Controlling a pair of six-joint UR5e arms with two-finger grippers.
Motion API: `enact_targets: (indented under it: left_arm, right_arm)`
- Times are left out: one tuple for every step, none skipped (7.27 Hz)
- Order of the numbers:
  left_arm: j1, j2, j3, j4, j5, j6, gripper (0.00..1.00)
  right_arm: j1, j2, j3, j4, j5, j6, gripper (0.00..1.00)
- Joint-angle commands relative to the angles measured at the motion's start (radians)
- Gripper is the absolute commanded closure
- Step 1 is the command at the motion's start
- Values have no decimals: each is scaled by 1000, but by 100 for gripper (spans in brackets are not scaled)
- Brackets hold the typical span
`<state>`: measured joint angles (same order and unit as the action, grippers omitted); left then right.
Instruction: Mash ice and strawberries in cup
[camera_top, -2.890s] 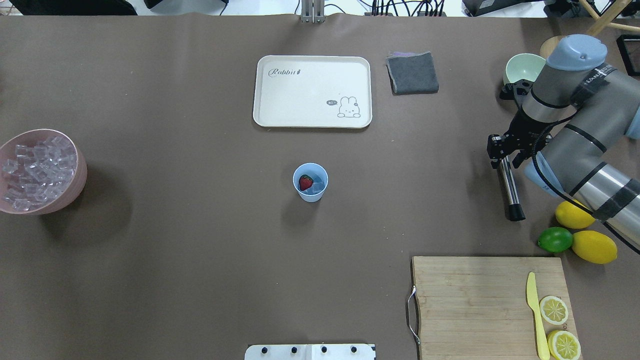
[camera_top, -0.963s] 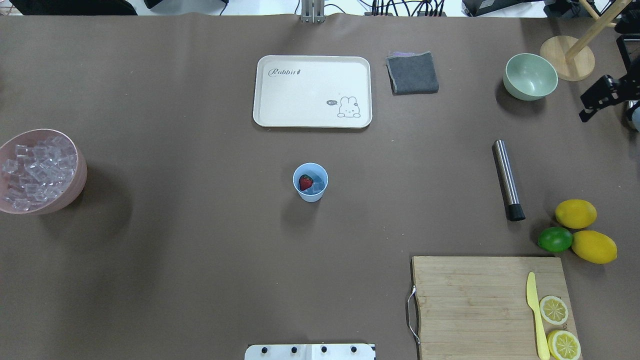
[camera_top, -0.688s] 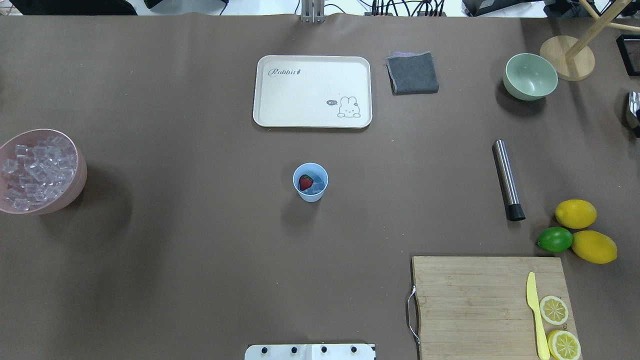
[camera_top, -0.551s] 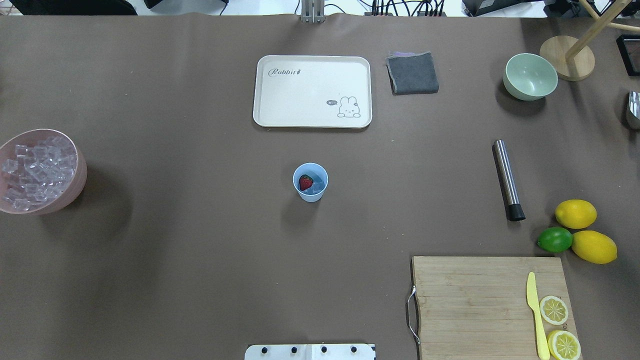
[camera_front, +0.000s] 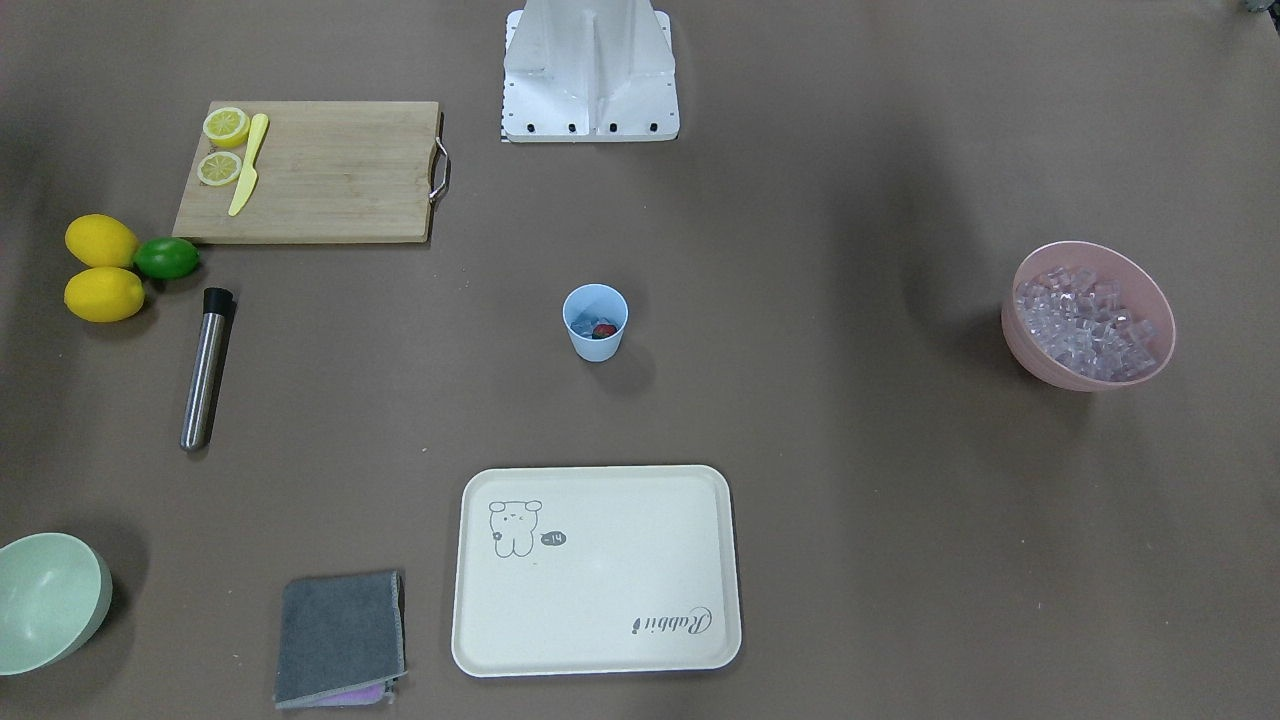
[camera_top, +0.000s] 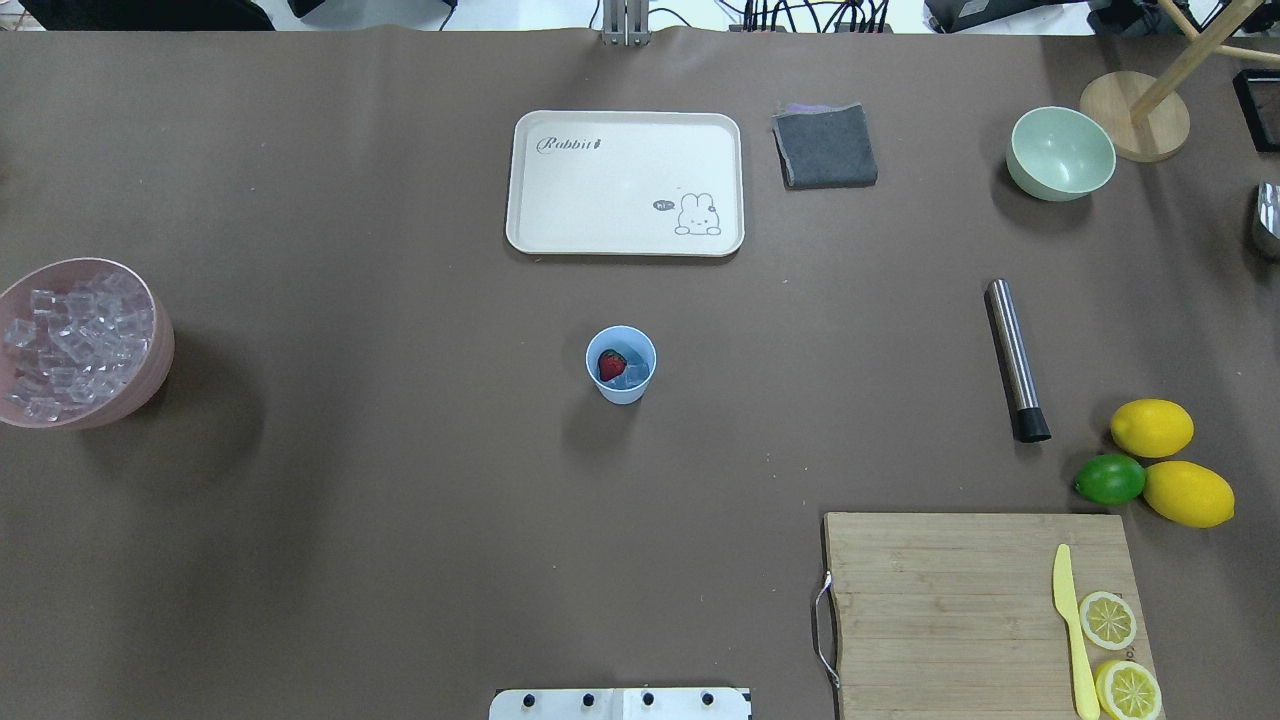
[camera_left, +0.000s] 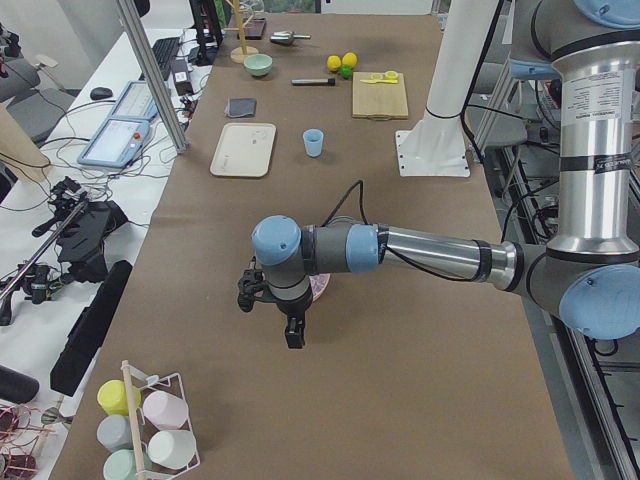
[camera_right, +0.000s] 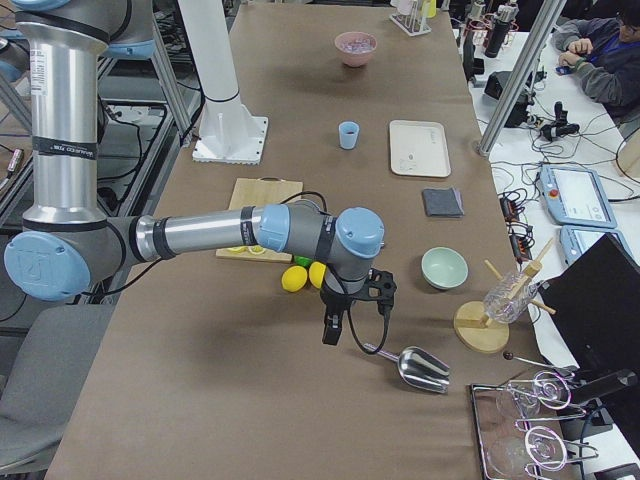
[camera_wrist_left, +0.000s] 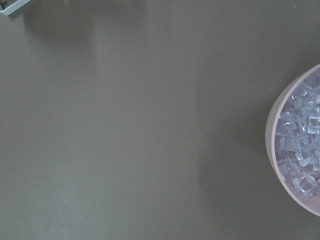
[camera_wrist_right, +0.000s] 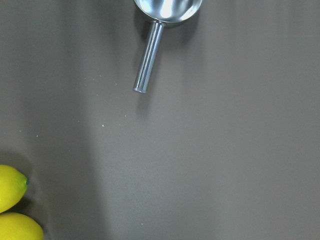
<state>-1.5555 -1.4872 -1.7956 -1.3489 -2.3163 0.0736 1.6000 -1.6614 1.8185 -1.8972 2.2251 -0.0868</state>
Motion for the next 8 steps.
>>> enact_targets:
  left_arm:
    - [0, 5, -2, -12, 0, 0, 1]
    - [0, 5, -2, -12, 0, 0, 1]
    - [0, 5, -2, -12, 0, 0, 1]
    - [0, 5, -4, -13, 0, 0, 1]
    - [0, 5, -4, -15, -2, 0, 1]
    - [2, 4, -4, -15, -2, 0, 0]
    - [0, 5, -1, -33, -2, 0, 1]
    - [0, 5, 2, -33, -2, 0, 1]
  right_arm:
    - [20, -31, 5, 59, 2, -5, 0]
    - [18, -29, 4, 69, 2, -8, 0]
    - [20, -41, -4, 151, 14, -5, 0]
    - [18, -58, -11, 176, 16, -5, 0]
    - [18, -58, -11, 176, 14, -10, 0]
    - [18, -60, -5, 178, 16, -13, 0]
    - [18, -61, -10, 178, 7, -14, 0]
    - [20, -61, 4, 178, 11, -13, 0]
